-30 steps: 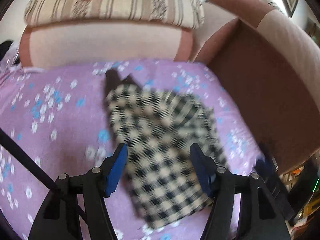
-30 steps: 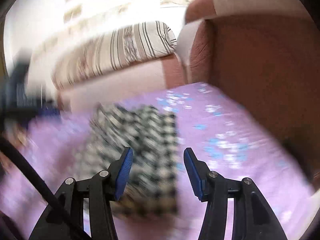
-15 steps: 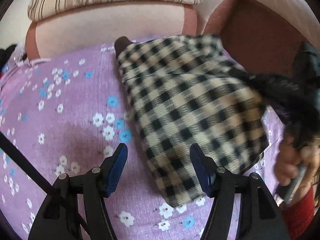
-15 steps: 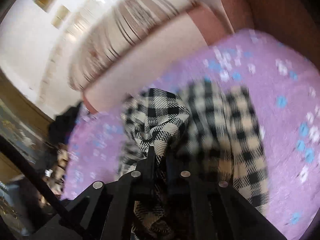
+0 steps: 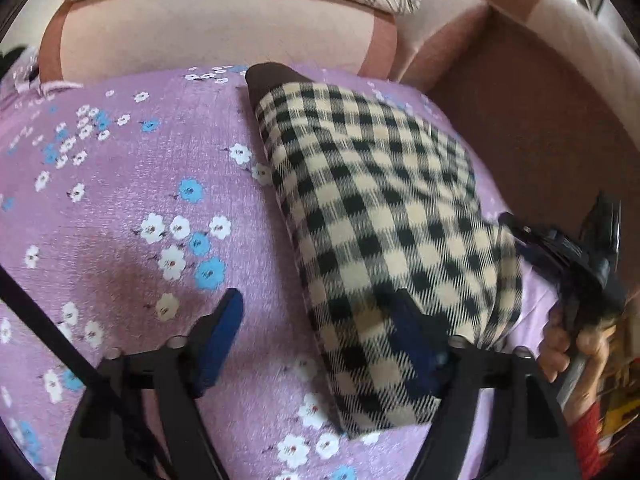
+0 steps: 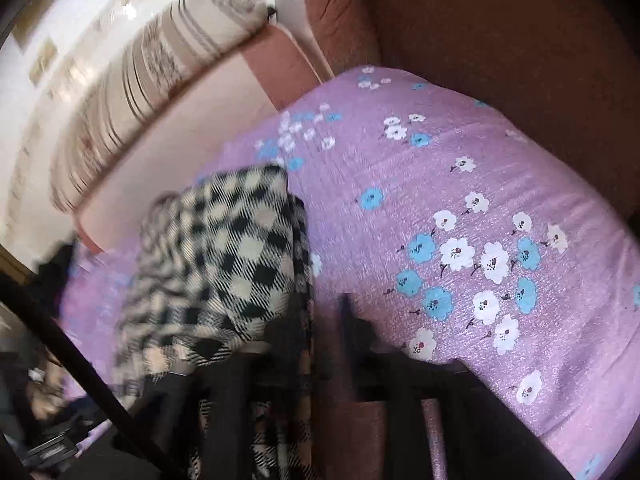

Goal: Fold large clothes

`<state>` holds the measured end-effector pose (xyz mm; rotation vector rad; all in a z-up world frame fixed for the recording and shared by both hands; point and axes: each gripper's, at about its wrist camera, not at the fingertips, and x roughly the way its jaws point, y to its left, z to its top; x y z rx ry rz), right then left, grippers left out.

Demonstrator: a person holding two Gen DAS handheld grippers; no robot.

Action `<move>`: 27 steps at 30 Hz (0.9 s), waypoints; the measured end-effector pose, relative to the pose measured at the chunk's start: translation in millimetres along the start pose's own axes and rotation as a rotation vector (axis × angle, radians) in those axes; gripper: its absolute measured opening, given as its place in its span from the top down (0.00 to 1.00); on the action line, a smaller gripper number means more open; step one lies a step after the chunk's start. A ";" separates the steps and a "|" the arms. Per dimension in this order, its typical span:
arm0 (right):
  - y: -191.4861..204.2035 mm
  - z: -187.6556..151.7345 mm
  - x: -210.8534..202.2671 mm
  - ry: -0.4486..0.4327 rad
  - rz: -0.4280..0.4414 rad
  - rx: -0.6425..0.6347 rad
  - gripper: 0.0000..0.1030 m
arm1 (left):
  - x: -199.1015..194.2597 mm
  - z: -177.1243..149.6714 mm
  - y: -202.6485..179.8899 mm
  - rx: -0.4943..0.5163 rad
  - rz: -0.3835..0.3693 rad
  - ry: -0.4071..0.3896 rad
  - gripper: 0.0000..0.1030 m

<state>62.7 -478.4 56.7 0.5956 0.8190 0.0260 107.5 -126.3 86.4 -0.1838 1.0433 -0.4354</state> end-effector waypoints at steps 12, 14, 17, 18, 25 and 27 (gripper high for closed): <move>14.7 9.4 63.9 0.108 0.200 0.030 0.34 | 89.6 32.7 18.2 -0.207 -0.295 0.203 0.20; 26.7 12.2 76.6 0.173 0.261 0.044 0.55 | 86.8 33.5 14.1 -0.176 -0.238 0.191 0.41; 51.0 15.9 75.9 0.163 0.271 0.026 0.68 | 64.9 42.2 18.7 -0.138 -0.255 0.166 0.71; 59.5 17.4 73.8 0.155 0.297 0.022 0.69 | 54.4 47.0 21.0 -0.129 -0.253 0.148 0.72; 138.5 19.7 40.6 0.068 0.474 -0.098 0.73 | -10.0 70.8 44.0 -0.006 -0.145 0.044 0.69; 147.6 13.0 51.1 0.080 0.407 -0.113 0.65 | -2.0 67.1 52.8 -0.011 -0.047 0.071 0.61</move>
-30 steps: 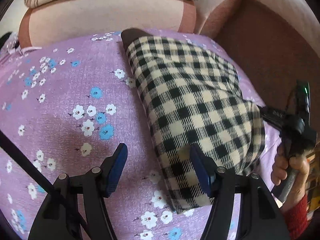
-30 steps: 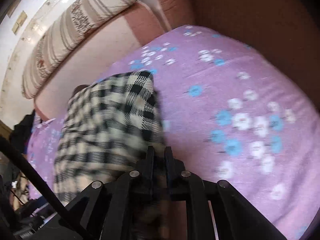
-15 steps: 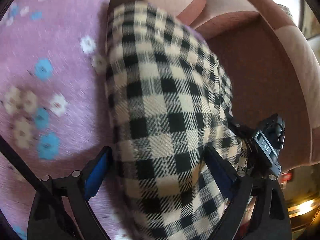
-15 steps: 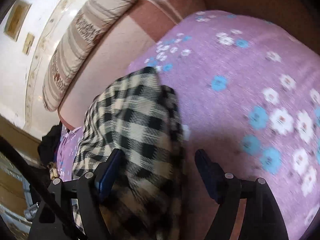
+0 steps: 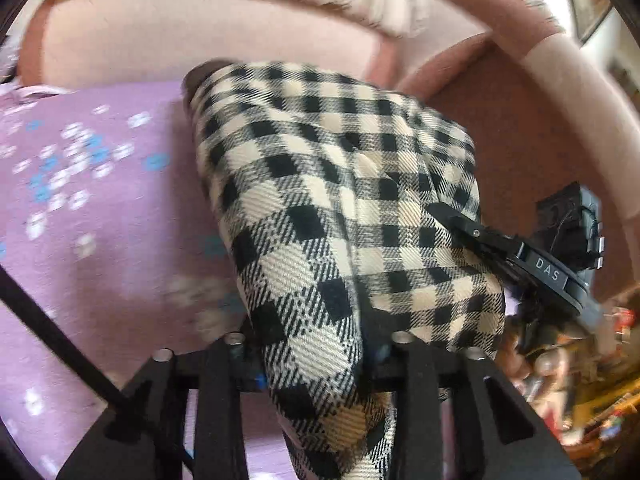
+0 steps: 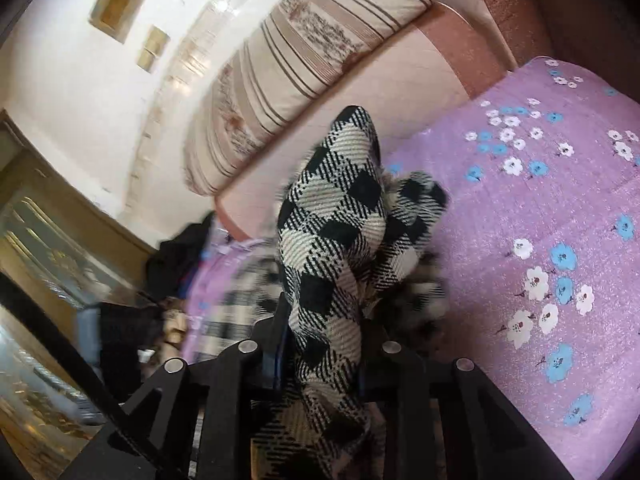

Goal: Fold large clothes

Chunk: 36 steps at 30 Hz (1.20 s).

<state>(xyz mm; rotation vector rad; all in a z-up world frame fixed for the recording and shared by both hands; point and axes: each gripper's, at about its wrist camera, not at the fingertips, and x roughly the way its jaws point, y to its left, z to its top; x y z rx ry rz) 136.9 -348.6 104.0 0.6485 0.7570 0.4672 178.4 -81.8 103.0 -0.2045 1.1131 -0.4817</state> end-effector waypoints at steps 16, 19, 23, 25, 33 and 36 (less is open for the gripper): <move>14.1 -58.7 -19.4 0.093 -0.135 -0.045 0.71 | -23.9 -67.0 -14.7 0.099 0.115 -0.036 0.62; 11.0 -76.1 -15.6 0.117 -0.165 -0.037 0.65 | -10.1 -91.7 -12.0 0.140 0.190 0.010 0.71; 15.5 -104.4 -3.4 0.190 -0.119 -0.086 0.69 | -14.0 -110.5 -4.9 0.153 0.216 0.007 0.73; 16.5 -120.0 10.3 0.284 -0.068 -0.074 0.94 | -18.1 -112.5 -1.8 0.130 0.214 0.014 0.75; -3.4 -138.4 -3.0 0.310 -0.259 0.026 0.99 | -29.6 -129.2 10.2 0.117 0.218 0.008 0.74; 8.4 -141.6 -18.7 0.268 -0.438 -0.052 0.99 | -37.0 -135.3 16.9 0.105 0.222 -0.002 0.74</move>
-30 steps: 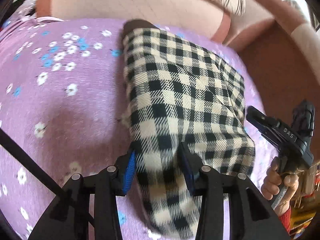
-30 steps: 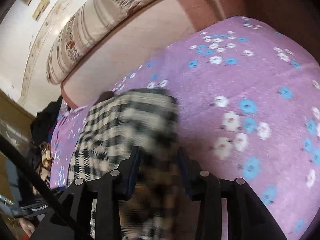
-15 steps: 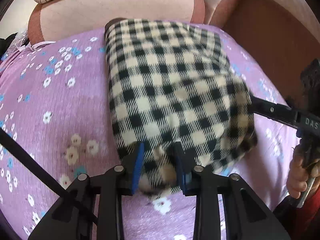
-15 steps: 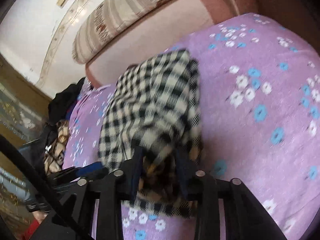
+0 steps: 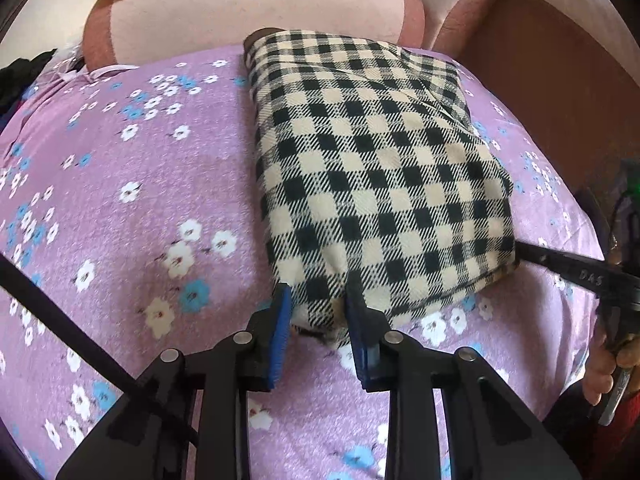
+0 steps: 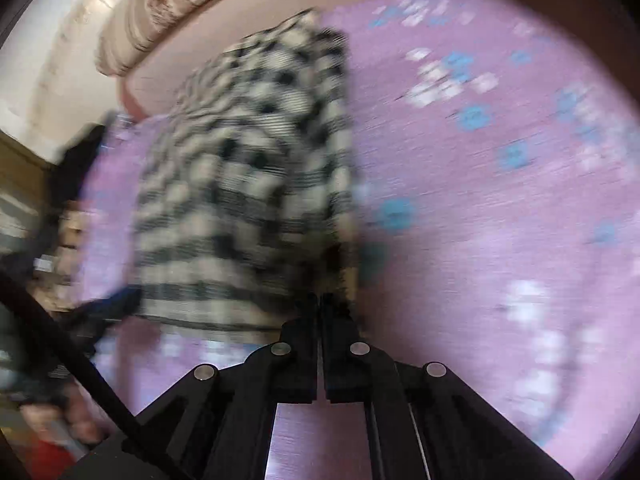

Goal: Fold large clothes

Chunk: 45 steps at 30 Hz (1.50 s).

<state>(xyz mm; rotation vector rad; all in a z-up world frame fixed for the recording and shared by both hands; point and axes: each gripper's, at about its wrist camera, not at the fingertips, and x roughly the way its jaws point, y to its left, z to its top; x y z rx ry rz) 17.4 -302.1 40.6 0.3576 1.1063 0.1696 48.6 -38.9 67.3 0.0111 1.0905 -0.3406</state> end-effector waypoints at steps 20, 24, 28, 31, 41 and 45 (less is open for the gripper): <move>7.0 28.0 -9.9 -0.243 -0.104 0.063 0.85 | -135.5 -67.0 1.3 -0.015 0.345 -0.630 0.00; 3.9 26.6 -14.0 -0.248 0.027 0.100 0.59 | -123.2 -67.4 8.9 -0.032 0.274 -0.586 0.00; 26.4 30.9 11.3 -0.161 -0.176 0.023 0.60 | -110.6 -70.3 7.9 -0.016 0.303 -0.545 0.00; 44.1 26.0 1.7 -0.226 -0.305 -0.045 0.60 | -104.8 -72.3 10.7 -0.034 0.323 -0.531 0.00; 120.5 -14.4 7.1 -0.262 -0.069 -0.288 0.60 | -66.6 -78.1 14.3 -0.116 0.207 -0.330 0.00; 133.6 -21.5 51.1 -0.142 -0.185 -0.375 0.60 | -63.9 -80.8 13.6 -0.115 0.217 -0.323 0.00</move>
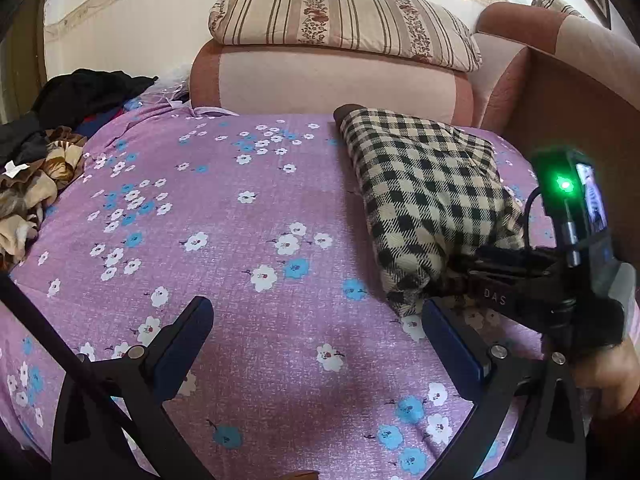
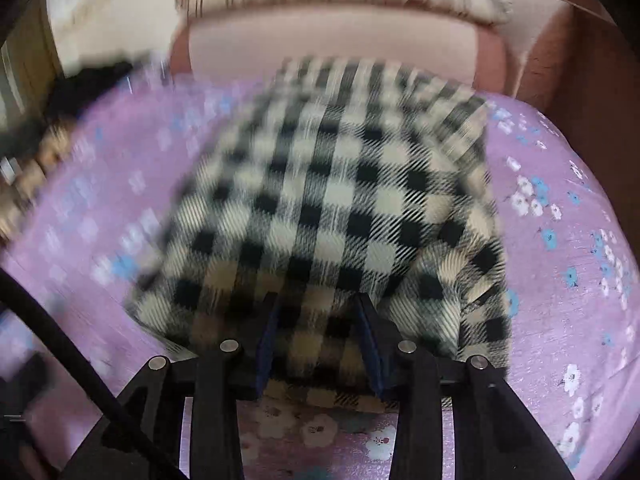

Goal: Fold large clothes

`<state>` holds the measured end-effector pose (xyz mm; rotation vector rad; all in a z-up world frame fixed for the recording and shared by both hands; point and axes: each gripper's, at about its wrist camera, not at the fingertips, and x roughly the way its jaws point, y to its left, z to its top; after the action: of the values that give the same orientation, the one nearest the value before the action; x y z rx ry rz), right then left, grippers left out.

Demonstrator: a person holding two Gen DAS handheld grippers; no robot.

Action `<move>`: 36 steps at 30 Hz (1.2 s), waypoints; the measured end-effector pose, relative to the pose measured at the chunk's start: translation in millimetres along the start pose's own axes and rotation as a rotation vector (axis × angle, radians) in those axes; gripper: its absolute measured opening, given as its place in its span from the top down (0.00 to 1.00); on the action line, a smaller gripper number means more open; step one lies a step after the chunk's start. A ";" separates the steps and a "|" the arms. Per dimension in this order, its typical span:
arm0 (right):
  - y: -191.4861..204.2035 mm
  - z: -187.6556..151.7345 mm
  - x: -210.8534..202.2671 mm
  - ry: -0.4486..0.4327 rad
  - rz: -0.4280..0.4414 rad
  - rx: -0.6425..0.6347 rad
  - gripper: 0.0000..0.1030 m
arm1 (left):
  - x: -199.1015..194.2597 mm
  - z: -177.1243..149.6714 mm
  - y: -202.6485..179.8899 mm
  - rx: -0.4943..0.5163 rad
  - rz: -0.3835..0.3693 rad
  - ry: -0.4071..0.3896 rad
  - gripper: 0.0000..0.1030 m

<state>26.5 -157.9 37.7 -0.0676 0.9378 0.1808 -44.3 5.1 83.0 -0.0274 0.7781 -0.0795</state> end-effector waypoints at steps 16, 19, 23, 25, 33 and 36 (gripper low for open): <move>-39.2 -52.3 -91.4 -0.090 -0.215 0.102 0.40 | -6.2 -12.1 -21.6 0.049 0.002 0.035 0.00; -46.1 -54.7 -80.6 -0.046 -0.195 0.130 0.40 | -1.4 -15.8 -25.5 0.059 0.024 0.055 0.00; -47.6 -57.5 -73.3 -0.030 -0.213 0.133 0.40 | 1.7 -18.0 -26.6 0.065 0.032 0.066 0.00; -48.3 -58.7 -67.9 -0.011 -0.213 0.141 0.40 | 3.1 -18.1 -25.4 0.064 0.031 0.072 0.00; -46.3 -61.9 -52.4 0.025 -0.222 0.140 0.40 | 13.5 -20.4 -19.1 0.038 0.037 0.124 0.00; -42.4 -61.4 -52.2 0.015 -0.233 0.121 0.40 | 16.8 -21.9 -18.9 0.041 0.040 0.134 0.00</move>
<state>-44.7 -214.4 42.6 -0.0658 0.9460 -0.0919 -48.9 -15.0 56.7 0.0326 0.9106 -0.0593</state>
